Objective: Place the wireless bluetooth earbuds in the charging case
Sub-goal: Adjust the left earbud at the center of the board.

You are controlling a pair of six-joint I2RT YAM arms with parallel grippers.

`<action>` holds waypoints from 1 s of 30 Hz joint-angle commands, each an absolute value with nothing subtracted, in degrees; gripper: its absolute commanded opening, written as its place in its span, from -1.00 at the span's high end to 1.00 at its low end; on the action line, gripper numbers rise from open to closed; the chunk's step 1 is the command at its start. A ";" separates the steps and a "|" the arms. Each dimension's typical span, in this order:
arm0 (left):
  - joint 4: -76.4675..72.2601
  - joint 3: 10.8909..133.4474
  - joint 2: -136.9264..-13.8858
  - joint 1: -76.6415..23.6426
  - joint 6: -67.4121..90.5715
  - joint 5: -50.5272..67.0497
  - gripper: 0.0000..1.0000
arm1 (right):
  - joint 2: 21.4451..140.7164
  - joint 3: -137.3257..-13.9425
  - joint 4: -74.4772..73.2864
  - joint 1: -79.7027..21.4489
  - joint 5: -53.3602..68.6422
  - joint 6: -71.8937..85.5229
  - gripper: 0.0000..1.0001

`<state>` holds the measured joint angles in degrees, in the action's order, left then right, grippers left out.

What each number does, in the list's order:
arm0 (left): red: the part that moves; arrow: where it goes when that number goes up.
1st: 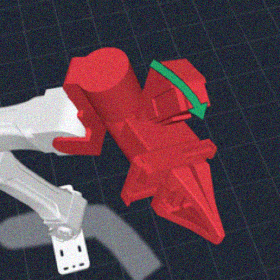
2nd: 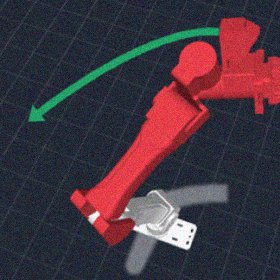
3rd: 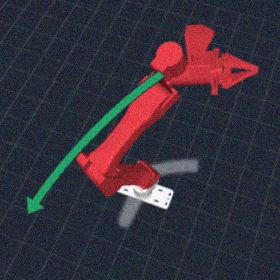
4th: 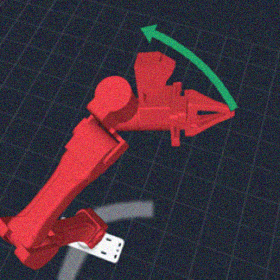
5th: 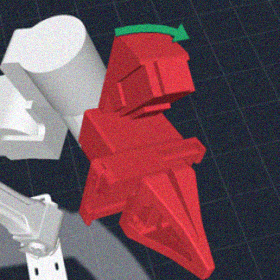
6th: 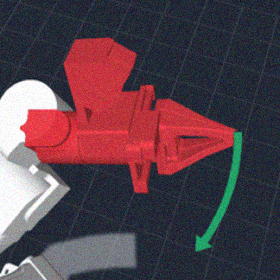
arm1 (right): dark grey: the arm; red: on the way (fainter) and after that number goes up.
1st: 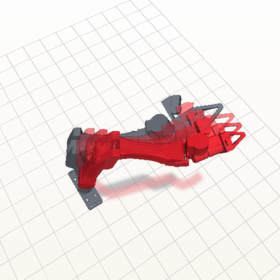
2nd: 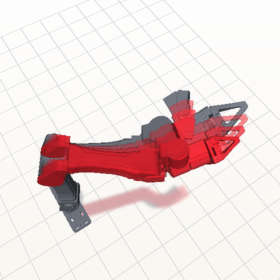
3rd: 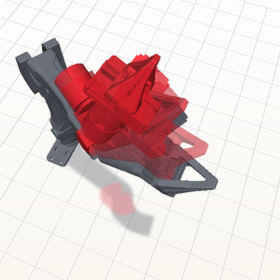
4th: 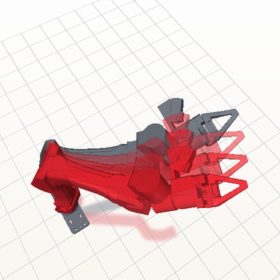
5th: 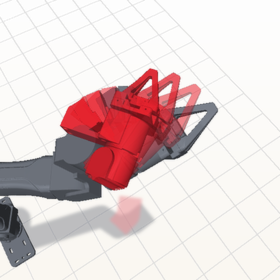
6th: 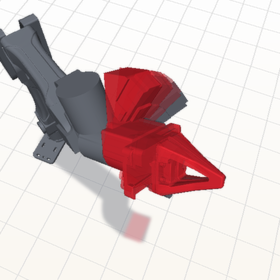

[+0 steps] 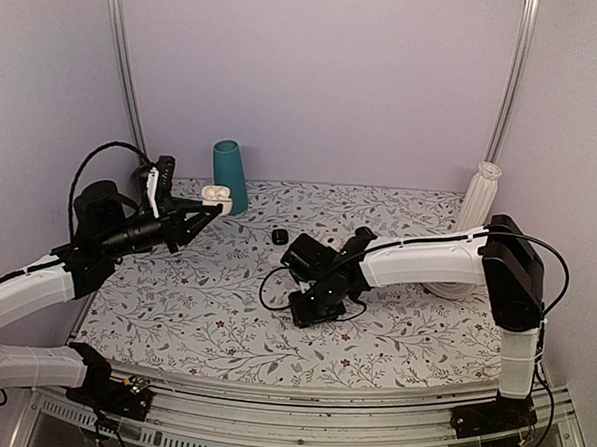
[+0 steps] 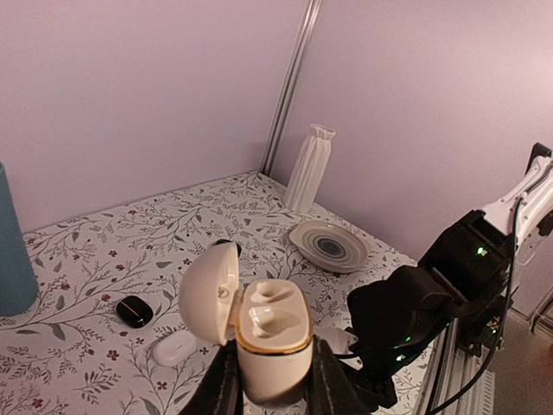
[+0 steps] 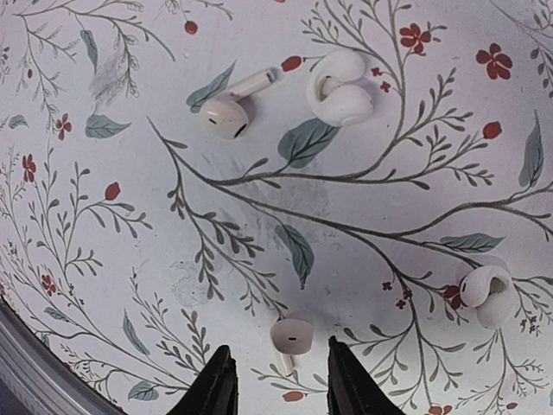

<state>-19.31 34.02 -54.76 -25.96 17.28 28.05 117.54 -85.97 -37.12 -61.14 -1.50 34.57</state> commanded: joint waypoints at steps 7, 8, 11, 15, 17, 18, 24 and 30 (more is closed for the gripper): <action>-21.04 34.19 -54.85 -25.05 18.44 28.92 1.00 | 120.67 -88.33 -38.76 -61.51 -2.84 25.55 0.29; -21.09 34.19 -54.88 -25.06 18.52 28.87 1.00 | 120.66 -88.33 -38.39 -61.50 -2.51 24.71 0.29; -20.98 34.19 -54.93 -25.05 18.68 28.83 1.00 | 120.55 -88.42 -37.34 -61.75 -1.36 20.99 0.29; -20.82 34.28 -54.76 -25.05 18.81 28.75 1.00 | 121.54 -89.61 -38.42 -61.86 -1.08 16.92 0.29; -20.61 34.28 -54.56 -25.05 18.81 28.74 1.00 | 122.93 -91.37 -41.01 -61.84 -1.98 16.27 0.29; -20.45 34.28 -54.57 -25.05 18.81 28.74 1.00 | 123.72 -92.48 -42.41 -61.83 -2.50 16.40 0.30; -20.22 34.41 -54.48 -25.05 18.81 28.64 1.00 | 125.01 -96.38 -46.11 -61.87 -2.81 21.80 0.32; -20.42 34.57 -54.81 -25.12 18.85 29.11 1.00 | 124.28 -95.34 -44.34 -62.33 -4.59 18.92 0.32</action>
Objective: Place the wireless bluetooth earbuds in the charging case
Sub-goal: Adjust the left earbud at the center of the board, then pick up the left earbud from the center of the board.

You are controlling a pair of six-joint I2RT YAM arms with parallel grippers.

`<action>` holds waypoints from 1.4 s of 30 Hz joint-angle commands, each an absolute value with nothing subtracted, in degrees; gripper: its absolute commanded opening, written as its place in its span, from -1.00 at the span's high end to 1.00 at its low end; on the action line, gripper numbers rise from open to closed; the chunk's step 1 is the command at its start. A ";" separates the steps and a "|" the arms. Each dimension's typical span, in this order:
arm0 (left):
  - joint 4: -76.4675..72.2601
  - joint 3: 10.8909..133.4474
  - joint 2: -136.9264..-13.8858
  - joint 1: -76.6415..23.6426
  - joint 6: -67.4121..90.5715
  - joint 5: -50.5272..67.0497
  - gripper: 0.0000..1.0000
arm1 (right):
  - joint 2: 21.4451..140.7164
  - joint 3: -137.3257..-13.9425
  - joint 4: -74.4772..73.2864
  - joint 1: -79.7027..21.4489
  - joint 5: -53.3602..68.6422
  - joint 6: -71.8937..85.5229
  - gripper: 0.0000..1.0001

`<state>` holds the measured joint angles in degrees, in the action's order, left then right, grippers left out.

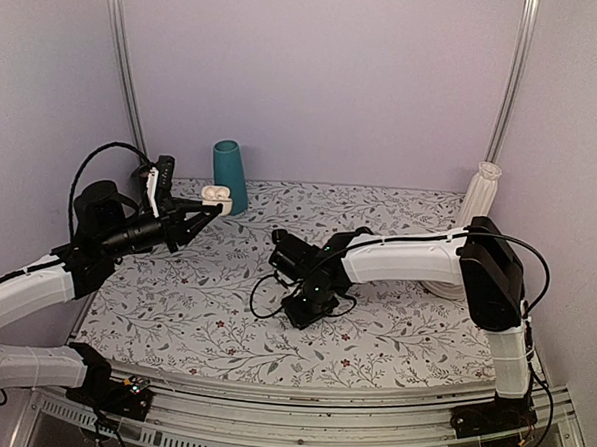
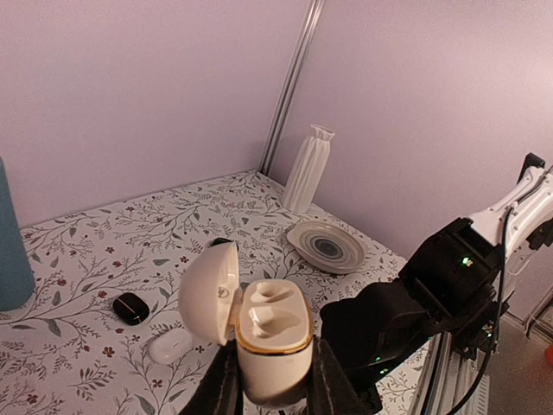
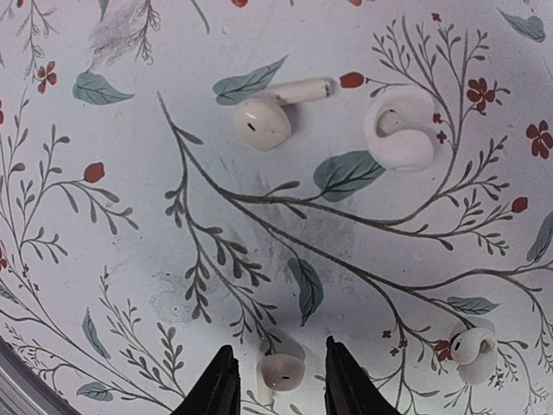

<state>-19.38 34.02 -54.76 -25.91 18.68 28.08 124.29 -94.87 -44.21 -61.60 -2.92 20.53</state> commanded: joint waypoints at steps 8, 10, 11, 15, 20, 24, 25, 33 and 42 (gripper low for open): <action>-19.94 34.98 -54.82 -25.05 18.54 29.01 1.00 | 122.97 -92.00 -40.62 -62.76 -0.99 13.33 0.36; -19.86 34.99 -54.77 -25.05 18.54 29.00 1.00 | 122.87 -91.73 -40.48 -62.75 -1.32 12.46 0.36; -19.75 35.05 -54.74 -25.05 18.54 29.10 1.00 | 122.95 -91.61 -40.45 -62.74 -1.55 12.28 0.36; -19.49 35.39 -54.71 -25.05 18.46 29.09 1.00 | 123.28 -91.41 -40.22 -62.75 -1.76 11.23 0.36; -18.77 35.98 -54.83 -25.05 18.06 29.00 1.00 | 123.54 -91.88 -41.37 -62.75 -2.01 10.94 0.38; -18.81 36.10 -55.01 -25.05 18.17 29.09 1.00 | 123.83 -92.85 -43.92 -62.75 -3.34 12.43 0.39; -18.81 36.12 -55.01 -25.11 18.24 29.09 1.00 | 123.98 -93.16 -44.55 -62.74 -3.55 12.86 0.39; -18.87 36.21 -55.16 -25.08 18.37 29.21 1.00 | 123.98 -93.69 -44.91 -62.73 -2.70 15.20 0.39; -18.65 36.21 -54.97 -25.08 18.54 29.27 1.00 | 125.40 -94.16 -43.86 -62.67 -1.22 15.77 0.40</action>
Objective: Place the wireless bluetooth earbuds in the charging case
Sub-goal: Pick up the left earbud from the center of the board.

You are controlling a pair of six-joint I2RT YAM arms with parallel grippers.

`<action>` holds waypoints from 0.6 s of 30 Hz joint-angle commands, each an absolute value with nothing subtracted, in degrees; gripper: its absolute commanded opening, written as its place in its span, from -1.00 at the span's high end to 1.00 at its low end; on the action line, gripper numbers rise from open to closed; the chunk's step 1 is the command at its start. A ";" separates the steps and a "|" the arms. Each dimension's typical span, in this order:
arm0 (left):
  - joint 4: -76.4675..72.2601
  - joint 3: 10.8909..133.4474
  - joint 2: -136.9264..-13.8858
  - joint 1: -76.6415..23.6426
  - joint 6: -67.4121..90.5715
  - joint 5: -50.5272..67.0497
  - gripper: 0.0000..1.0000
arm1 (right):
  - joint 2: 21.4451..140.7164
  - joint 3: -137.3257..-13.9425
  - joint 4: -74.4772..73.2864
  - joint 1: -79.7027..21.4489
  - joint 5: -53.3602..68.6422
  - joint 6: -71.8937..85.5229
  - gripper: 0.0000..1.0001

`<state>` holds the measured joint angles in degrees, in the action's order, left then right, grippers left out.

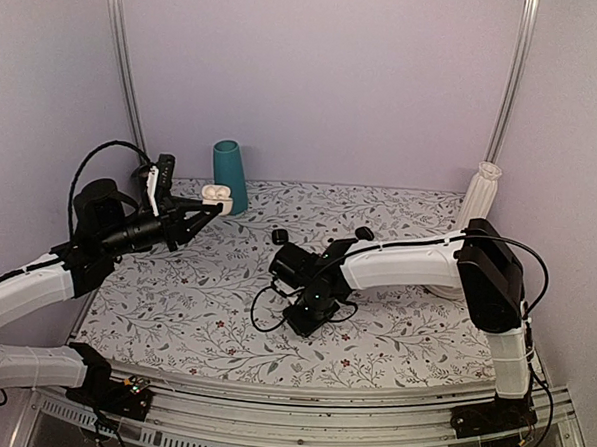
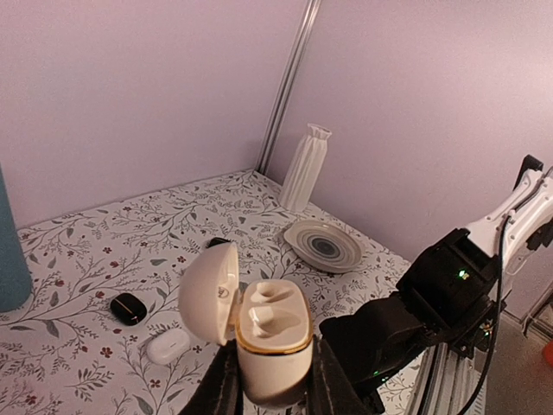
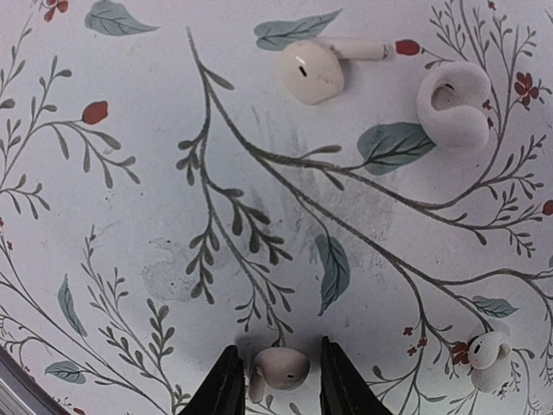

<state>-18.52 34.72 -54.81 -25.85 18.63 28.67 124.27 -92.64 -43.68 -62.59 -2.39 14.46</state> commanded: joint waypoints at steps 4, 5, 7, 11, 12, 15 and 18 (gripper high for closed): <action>-18.55 36.21 -54.76 -25.05 18.54 29.19 1.00 | 125.50 -94.48 -44.36 -62.57 -0.88 16.42 0.43; -18.61 36.21 -54.70 -25.05 18.54 29.18 1.00 | 125.51 -94.53 -44.43 -62.52 -0.80 16.76 0.44; -18.61 36.29 -54.80 -25.05 18.54 29.18 1.00 | 125.69 -95.01 -45.07 -62.36 -0.27 17.40 0.45; -18.61 36.22 -54.75 -25.07 18.63 29.26 1.00 | 126.15 -95.53 -45.70 -62.24 0.14 18.79 0.45; -18.63 36.21 -54.69 -25.05 18.63 29.20 1.00 | 126.25 -95.47 -45.93 -62.23 0.17 18.93 0.45; -18.53 36.12 -54.56 -25.05 18.64 29.25 1.00 | 126.60 -95.45 -46.25 -62.23 0.02 19.24 0.45; -18.54 36.19 -54.57 -25.05 18.61 29.30 1.00 | 126.83 -95.35 -46.53 -62.18 -0.28 19.25 0.45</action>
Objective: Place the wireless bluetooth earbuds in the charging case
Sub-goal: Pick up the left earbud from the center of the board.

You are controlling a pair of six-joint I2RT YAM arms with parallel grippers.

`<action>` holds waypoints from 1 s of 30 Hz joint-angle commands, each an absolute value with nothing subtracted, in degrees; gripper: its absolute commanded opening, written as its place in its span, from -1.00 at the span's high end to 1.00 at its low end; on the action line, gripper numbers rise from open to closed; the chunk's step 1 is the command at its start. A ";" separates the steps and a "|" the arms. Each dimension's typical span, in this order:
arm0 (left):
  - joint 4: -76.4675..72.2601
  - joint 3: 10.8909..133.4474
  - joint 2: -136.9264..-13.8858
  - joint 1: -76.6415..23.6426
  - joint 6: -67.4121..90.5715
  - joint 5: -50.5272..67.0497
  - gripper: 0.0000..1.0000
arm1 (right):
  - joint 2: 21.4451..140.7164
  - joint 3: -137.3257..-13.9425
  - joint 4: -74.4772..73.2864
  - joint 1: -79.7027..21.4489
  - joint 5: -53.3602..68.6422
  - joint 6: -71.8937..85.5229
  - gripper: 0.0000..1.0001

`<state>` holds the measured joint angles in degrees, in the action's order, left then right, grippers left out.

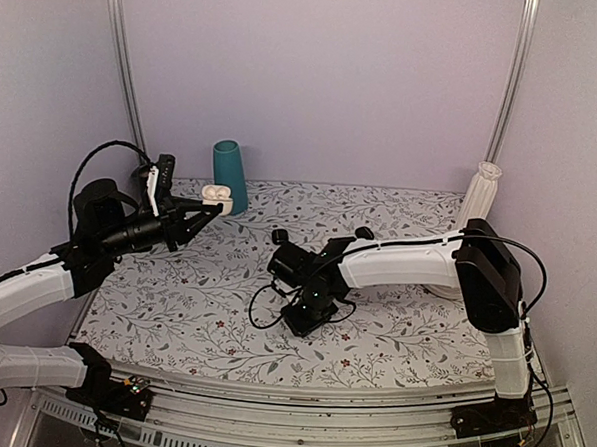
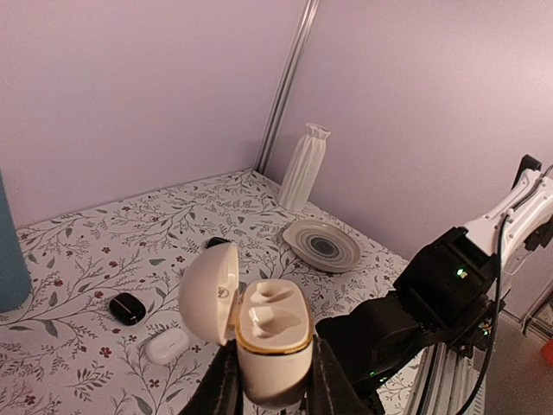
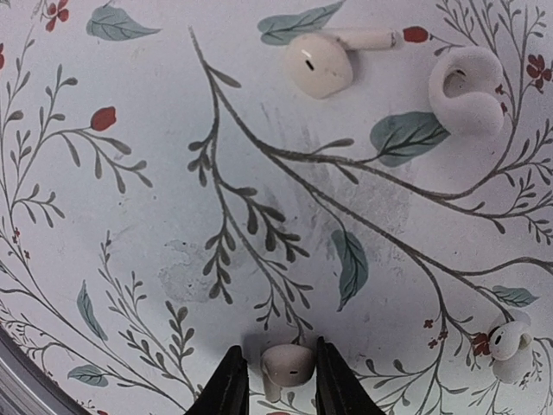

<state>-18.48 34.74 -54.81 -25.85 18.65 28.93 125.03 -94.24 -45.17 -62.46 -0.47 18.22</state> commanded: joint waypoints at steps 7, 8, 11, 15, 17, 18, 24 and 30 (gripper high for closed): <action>-18.63 36.21 -54.66 -25.05 18.71 29.18 1.00 | 127.26 -95.80 -46.71 -62.17 0.09 19.34 0.46; -18.61 36.15 -54.66 -25.05 18.72 29.18 1.00 | 127.42 -95.80 -46.64 -62.19 0.13 19.29 0.46; -18.63 36.10 -54.75 -25.04 18.72 29.19 1.00 | 127.93 -96.00 -46.54 -62.15 0.34 19.12 0.47; -18.63 36.13 -54.63 -25.00 18.72 29.20 1.00 | 128.59 -96.58 -46.66 -62.13 0.58 19.11 0.47; -18.53 36.12 -54.63 -25.07 18.64 29.19 1.00 | 128.72 -96.68 -46.96 -62.16 0.53 19.07 0.46; -18.54 36.13 -54.66 -25.05 18.63 29.18 1.00 | 128.74 -96.68 -47.12 -62.14 0.41 19.07 0.47; -18.68 36.12 -54.96 -25.05 18.72 29.26 1.00 | 128.38 -96.24 -47.78 -62.14 0.25 19.07 0.53; -18.67 36.08 -55.07 -25.05 18.81 29.36 1.00 | 127.86 -95.70 -48.17 -62.14 0.35 19.26 0.68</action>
<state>-18.50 34.74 -54.83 -25.85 18.68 29.08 126.30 -96.16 -46.37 -62.24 0.08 18.65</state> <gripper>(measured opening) 0.212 0.202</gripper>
